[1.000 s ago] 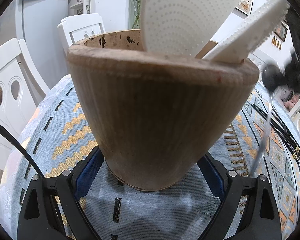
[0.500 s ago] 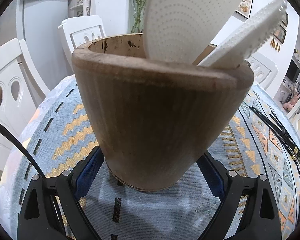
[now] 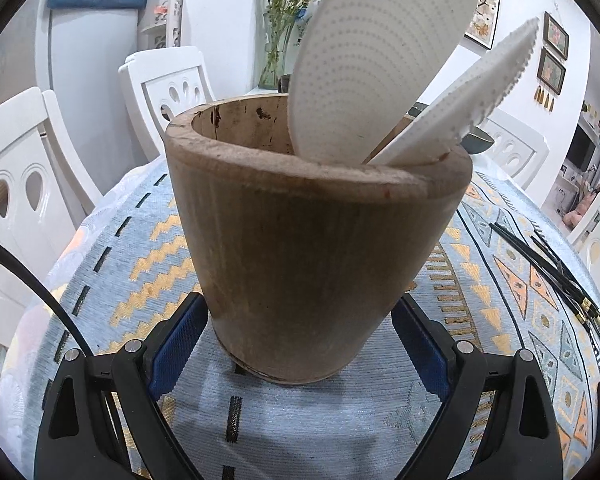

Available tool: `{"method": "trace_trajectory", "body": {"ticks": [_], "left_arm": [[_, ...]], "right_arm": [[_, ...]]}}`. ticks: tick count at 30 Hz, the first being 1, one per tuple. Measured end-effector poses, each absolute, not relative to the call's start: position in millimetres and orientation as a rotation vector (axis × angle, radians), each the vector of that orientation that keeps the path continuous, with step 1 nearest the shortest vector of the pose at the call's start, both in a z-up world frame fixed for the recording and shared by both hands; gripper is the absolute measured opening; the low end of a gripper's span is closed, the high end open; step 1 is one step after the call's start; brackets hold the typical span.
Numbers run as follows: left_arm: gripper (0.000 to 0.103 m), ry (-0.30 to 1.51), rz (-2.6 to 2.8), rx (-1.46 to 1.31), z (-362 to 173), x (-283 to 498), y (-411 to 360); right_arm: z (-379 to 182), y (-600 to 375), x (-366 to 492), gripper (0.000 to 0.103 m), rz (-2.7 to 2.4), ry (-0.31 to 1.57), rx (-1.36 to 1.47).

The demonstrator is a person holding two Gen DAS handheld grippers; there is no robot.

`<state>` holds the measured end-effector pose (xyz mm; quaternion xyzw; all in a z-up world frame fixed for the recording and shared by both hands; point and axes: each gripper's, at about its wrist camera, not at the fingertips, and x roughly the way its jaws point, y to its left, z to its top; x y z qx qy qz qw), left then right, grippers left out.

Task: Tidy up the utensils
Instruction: 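Carry the silver utensil into the cup and open the right gripper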

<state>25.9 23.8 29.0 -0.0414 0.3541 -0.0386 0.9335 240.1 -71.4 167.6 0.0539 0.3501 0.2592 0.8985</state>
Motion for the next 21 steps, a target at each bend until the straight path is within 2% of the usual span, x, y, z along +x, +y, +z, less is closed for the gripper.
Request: {"method": "trace_trajectory", "body": {"ticks": [8,11,13,15,21], "left_arm": [[0.093,0.728,-0.079,-0.088,28.2,28.0,33.5],[0.093,0.736,-0.078,-0.088,27.5,30.5,32.8],[0.093,0.741,-0.076,-0.087,27.4,32.3,32.5],[0.093,0.742,-0.076,-0.089,27.6,33.5,32.4],[0.093,0.743,-0.075,-0.084,28.2,36.3,29.9]], "right_arm": [[167.2,-64.8,234.9,0.008,0.56,0.754,0.053],[166.2,-68.8,237.3,0.018,0.564,0.792,0.07],[171.1,-79.4,235.9,0.028,0.573,0.776,0.115],[178.8,-93.9,232.7,0.051,0.575,0.743,0.175],[198.1,-135.2,224.2,0.051,0.525,0.685,0.26]]}}
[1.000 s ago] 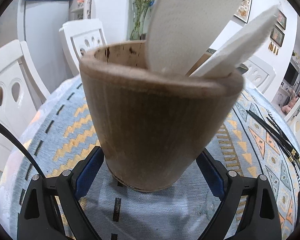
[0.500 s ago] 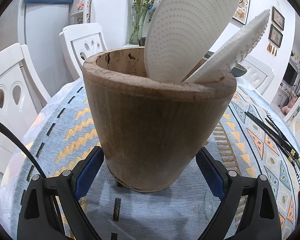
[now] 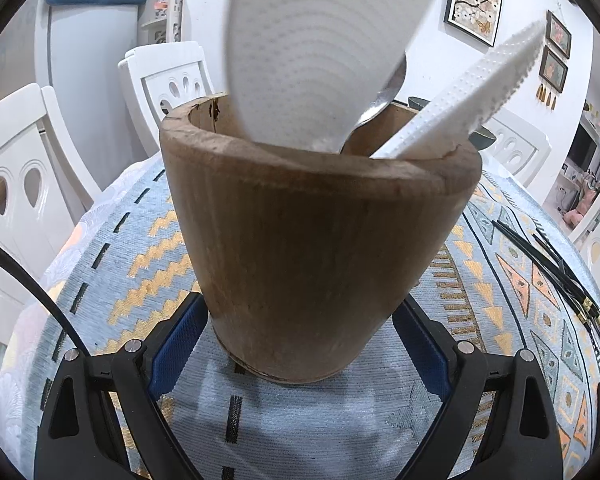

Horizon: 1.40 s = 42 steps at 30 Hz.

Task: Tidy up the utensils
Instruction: 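Carry the silver utensil into the cup and open the right gripper, then move the right gripper to the pile and grasp one black chopstick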

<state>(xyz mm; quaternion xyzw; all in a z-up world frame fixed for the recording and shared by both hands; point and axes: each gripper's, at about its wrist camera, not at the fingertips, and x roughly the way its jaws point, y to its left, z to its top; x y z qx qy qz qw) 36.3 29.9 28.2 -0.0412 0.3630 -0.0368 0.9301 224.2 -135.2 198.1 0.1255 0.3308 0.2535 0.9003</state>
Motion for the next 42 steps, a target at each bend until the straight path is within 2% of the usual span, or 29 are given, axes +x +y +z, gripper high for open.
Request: {"method": "trace_trajectory", "body": {"ticks": [10,16,28,29,30,31,42], "left_arm": [[0.093,0.743,-0.076,-0.084,27.8,36.0,30.1],[0.093,0.745,-0.073,-0.08,27.8,37.8,28.3],[0.093,0.746,-0.074,-0.081,27.7,37.3,28.6],[0.093,0.746,-0.074,-0.082,27.6,37.0,28.2],[0.093,0.747,-0.075,-0.083,27.6,37.1,28.1],[0.093,0.749,-0.075,-0.084,27.6,37.4,28.1],[0.093,0.766,-0.071,-0.088,22.5,41.7,34.3]], "right_arm": [[190.4,-295.0,205.2,0.052,0.242,0.699,0.549],[167.6,-352.7,188.2,0.053,0.063,0.832,0.516],[45.9,-343.1,198.6,0.053,-0.028,1.244,0.374],[35.1,-340.5,200.9,0.051,-0.038,1.27,0.35],[21.5,-337.2,204.0,0.043,-0.048,1.297,0.324],[9.3,-334.3,207.5,0.039,-0.046,1.331,0.304],[-26.4,-326.9,229.3,0.037,-0.059,1.408,0.119]]}}
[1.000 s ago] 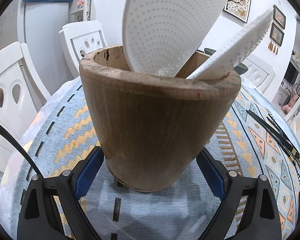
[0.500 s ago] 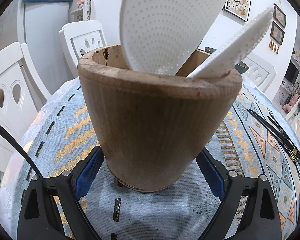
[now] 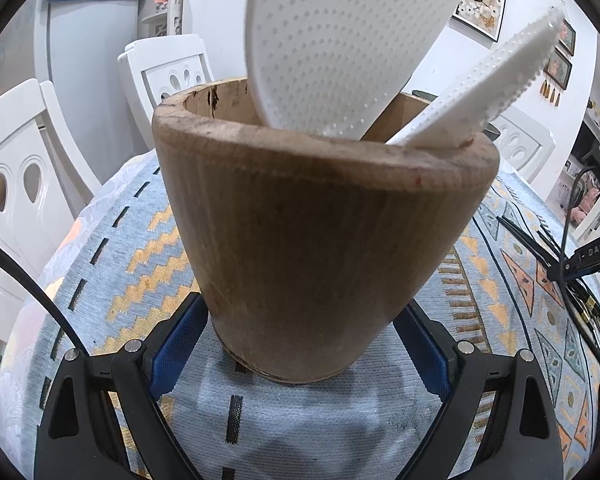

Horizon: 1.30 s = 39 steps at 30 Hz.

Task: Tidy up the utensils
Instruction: 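Move the right gripper to the pile and grasp one black chopstick, then lift the black chopstick upright with the right gripper toward the cup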

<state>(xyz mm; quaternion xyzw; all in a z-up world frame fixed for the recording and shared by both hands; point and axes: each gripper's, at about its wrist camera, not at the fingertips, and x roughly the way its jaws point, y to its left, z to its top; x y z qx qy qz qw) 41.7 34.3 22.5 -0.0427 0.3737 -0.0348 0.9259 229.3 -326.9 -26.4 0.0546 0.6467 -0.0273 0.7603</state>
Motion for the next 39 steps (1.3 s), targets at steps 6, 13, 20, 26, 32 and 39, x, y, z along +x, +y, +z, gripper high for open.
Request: {"method": "trace_trajectory", "body": {"ticks": [6,13,20,26,32,39], "left_arm": [[0.093,0.771,-0.07,-0.085,21.8,44.2,34.0],[0.093,0.772,-0.07,-0.083,21.4,44.5,34.8],[0.093,0.772,-0.071,-0.085,21.3,45.1,35.0],[0.093,0.774,-0.073,-0.084,20.7,45.4,35.7],[0.093,0.773,-0.072,-0.086,20.7,45.6,35.3],[0.093,0.773,-0.073,-0.085,20.3,45.5,35.8]], "right_arm": [[-31.5,-331.8,234.2,0.033,-0.055,1.442,0.124],[-30.9,-340.3,234.3,0.008,-0.021,1.536,0.341],[-37.8,-332.4,227.4,0.007,-0.007,1.578,0.415],[-39.0,-313.6,243.2,0.012,-0.008,1.626,0.298],[-31.2,-289.6,239.7,0.006,-0.03,1.529,0.167],[4.9,-254.6,221.4,0.005,0.1,1.399,0.164]]}}
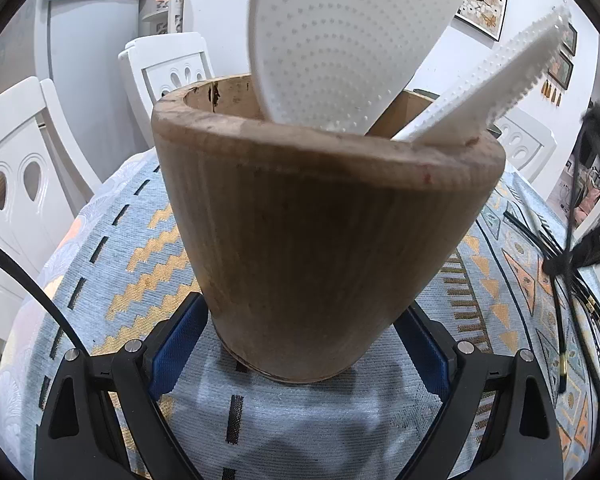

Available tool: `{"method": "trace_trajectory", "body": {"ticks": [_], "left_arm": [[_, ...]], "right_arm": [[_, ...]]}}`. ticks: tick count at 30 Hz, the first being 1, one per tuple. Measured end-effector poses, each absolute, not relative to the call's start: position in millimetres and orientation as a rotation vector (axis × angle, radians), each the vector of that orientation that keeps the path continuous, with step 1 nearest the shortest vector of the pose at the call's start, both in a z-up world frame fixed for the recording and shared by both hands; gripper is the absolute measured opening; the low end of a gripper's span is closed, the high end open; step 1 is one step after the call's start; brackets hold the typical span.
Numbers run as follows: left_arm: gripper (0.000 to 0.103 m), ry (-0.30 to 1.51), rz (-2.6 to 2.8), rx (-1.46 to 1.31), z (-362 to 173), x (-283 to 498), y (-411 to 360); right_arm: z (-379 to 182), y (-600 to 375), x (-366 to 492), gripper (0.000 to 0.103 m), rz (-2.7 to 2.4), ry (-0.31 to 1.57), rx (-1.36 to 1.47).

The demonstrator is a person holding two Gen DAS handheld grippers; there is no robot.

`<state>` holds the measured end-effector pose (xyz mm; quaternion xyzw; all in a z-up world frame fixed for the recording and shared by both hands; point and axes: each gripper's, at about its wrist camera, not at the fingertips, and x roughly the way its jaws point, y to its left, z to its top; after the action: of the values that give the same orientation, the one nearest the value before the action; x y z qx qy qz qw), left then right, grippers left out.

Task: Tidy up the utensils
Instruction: 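Lift the black chopstick upright with the right gripper toward the cup, then lower the chopstick into the cup and open the right gripper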

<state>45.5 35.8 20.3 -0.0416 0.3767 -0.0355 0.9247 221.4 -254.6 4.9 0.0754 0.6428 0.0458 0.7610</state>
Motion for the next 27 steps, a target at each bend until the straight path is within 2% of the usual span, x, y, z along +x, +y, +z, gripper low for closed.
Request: {"method": "trace_trajectory", "body": {"ticks": [18,22,27], "left_arm": [[0.093,0.774,-0.073,-0.086,19.9,45.2,36.2],[0.093,0.773,-0.073,-0.087,20.0,45.3,35.8],[0.093,0.773,-0.073,-0.088,20.4,45.3,35.6]], "right_arm": [[183.8,-185.8,230.6,0.005,0.451,0.828,0.313],[215.9,-157.1,229.9,0.005,0.544,0.761,0.316],[227.5,-116.7,230.3,0.005,0.637,0.755,0.281]]}}
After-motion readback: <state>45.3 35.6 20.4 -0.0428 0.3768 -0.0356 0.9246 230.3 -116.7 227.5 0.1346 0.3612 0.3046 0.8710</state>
